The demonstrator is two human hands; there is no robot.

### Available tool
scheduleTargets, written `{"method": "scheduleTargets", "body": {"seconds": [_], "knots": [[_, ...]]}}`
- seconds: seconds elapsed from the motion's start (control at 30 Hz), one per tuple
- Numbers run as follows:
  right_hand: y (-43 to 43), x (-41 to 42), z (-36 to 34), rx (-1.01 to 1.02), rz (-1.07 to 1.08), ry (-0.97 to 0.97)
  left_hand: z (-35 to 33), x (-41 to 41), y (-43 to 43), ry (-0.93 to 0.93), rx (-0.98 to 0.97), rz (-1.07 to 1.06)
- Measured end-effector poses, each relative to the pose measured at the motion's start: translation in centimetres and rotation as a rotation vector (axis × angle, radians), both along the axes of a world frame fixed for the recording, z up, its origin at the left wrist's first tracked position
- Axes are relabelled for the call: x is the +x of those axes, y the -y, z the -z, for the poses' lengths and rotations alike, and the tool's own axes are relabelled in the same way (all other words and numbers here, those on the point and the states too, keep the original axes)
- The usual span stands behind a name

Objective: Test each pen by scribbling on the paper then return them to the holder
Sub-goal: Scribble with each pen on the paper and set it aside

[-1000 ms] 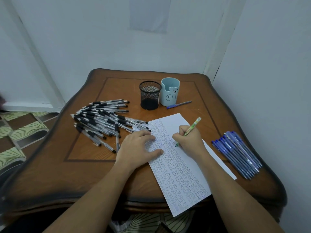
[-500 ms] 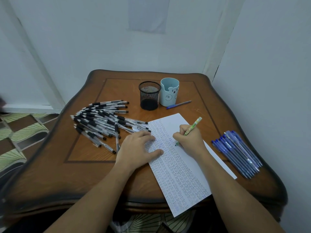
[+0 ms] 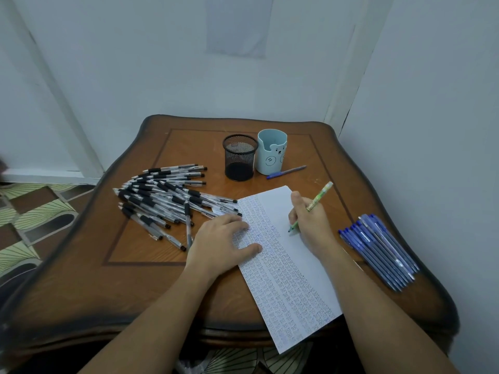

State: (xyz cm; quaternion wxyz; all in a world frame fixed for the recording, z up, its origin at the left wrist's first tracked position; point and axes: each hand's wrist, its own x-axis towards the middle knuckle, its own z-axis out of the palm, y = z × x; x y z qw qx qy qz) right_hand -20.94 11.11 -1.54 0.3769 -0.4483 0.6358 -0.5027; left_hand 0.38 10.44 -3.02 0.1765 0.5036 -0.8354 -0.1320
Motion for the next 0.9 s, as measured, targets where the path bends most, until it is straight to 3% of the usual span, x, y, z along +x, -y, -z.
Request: {"method": "scheduleTargets", "body": {"seconds": [0.07, 0.3, 0.5, 0.6, 0.9], "knots": [[0.3, 0.1, -0.3, 0.048, 0.011, 0.044, 0.0, 0.0, 0.0, 0.01, 0.007, 0.004], [0.5, 1.0, -0.6, 0.09, -0.124, -0.132, -0.6, -0.2, -0.4, 0.083, 0.011, 0.018], [0.4, 1.2, -2.6, 0.16, -0.318, -0.484, -1.4, -0.6, -0.9, 0.19, -0.002, 0.053], [0.1, 1.1, -3.8, 0.183, -0.371, -0.564, -2.5, -0.7, -0.6, 0.251, 0.061, 0.08], [-0.1, 5.1, -6.8, 0.124, -0.452, -0.598, -6.5, 6.2, -0.7, 0.12, -0.006, -0.003]]}}
